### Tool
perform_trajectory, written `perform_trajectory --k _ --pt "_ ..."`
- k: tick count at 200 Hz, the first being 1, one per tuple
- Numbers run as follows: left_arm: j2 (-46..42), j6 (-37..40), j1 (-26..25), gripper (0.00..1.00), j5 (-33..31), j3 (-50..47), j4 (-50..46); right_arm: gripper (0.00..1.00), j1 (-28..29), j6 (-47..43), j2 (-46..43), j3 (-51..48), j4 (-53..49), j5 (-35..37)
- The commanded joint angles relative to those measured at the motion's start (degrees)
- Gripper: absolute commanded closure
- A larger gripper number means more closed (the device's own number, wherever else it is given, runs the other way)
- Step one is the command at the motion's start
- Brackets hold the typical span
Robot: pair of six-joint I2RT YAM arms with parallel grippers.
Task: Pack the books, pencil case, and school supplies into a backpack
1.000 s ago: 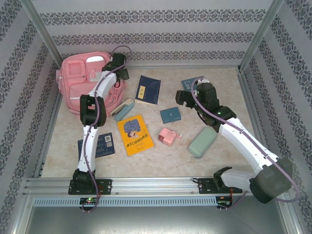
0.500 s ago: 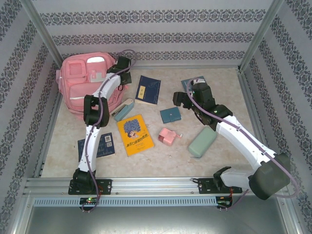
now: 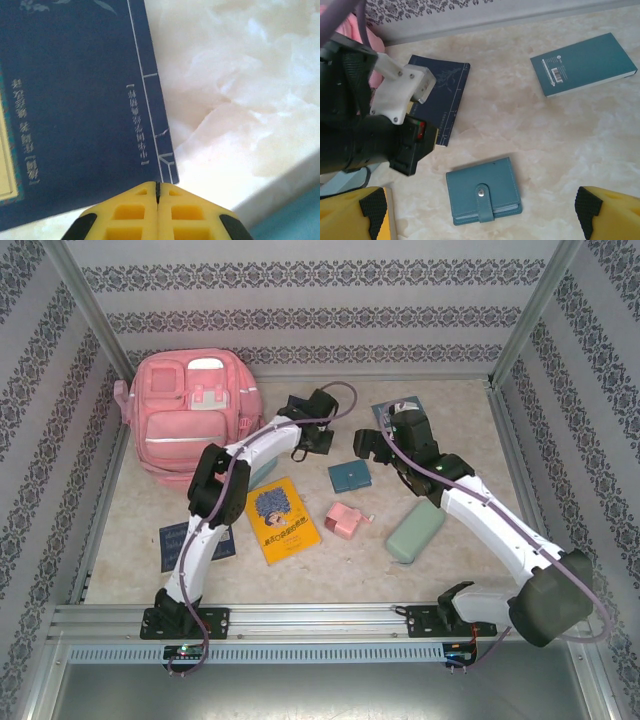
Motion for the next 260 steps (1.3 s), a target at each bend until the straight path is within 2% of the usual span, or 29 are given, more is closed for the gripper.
perform_trajectory --k 1,9,66,75,90,106,125,154,199,219,228,238,250,260 --pt "-4.30 -0.50 2.79 0.81 -3.47 -0.03 0.90 0.02 0.42 0.78 1.37 1.32 1.01 -0.77" --pt "-4.22 -0.32 3.60 0.68 -3.49 0.95 -0.05 0.02 0.50 0.92 1.72 1.45 1.15 -0.95" --pt "-1.99 2.89 10.16 0.64 -9.60 4.20 -3.47 0.02 1.28 0.84 3.08 2.88 0.67 -1.36" --pt "-0.89 3.22 11.45 0.57 -9.76 4.78 -4.21 0.02 1.38 0.83 2.95 2.86 0.60 -1.21" --pt "1.28 4.03 13.14 0.55 -10.78 6.17 -5.46 0.02 1.50 0.79 2.69 2.65 0.51 -0.80" --pt "3.95 5.25 14.03 0.46 -11.82 9.43 -7.42 0.02 1.69 0.80 2.50 2.55 0.27 -0.59" --pt "6.96 6.15 14.65 0.46 -16.41 12.26 -8.86 0.02 1.90 0.68 2.55 2.64 0.06 -0.35" --pt "10.25 5.84 16.36 0.32 -18.08 14.78 -10.58 0.02 2.74 0.23 2.44 2.75 -0.48 0.35" --pt "15.39 5.20 17.68 0.32 -15.83 21.29 -16.21 0.02 3.39 0.27 3.40 3.33 -0.87 0.28" --pt "15.84 4.45 18.12 0.41 -14.25 21.41 -16.74 0.02 3.63 0.09 4.06 3.93 -0.84 0.31" --pt "16.50 4.19 18.29 0.59 -12.91 22.21 -17.46 0.02 3.67 0.09 4.37 4.17 -0.84 0.16" --pt "17.16 4.13 18.26 0.69 -12.02 22.80 -18.19 0.02 3.76 -0.07 4.70 4.44 -0.84 0.23" --pt "17.53 3.97 18.31 0.90 -11.31 22.82 -18.49 0.02 3.74 -0.07 4.99 4.67 -0.92 0.28" --pt "17.45 3.81 18.26 1.00 -11.34 22.70 -18.66 0.02 3.84 -0.10 5.03 4.79 -0.80 0.26"
